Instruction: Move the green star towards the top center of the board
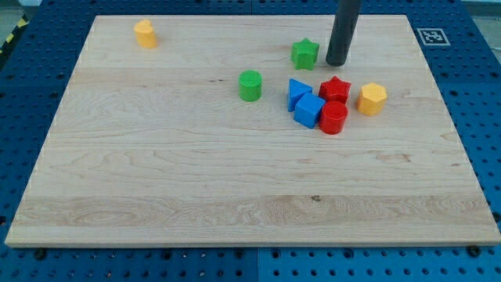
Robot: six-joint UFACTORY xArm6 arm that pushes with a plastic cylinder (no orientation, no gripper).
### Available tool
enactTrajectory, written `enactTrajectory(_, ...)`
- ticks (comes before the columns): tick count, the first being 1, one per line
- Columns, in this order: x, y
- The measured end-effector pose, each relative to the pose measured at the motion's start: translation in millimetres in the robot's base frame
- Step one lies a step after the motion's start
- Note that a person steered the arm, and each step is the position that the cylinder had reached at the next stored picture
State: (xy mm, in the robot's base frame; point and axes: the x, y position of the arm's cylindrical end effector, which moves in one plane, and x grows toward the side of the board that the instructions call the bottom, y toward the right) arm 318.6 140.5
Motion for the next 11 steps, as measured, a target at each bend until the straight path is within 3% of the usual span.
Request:
enactTrajectory(8, -8, -48)
enactTrajectory(10, 17, -66)
enactTrajectory(11, -15, -79)
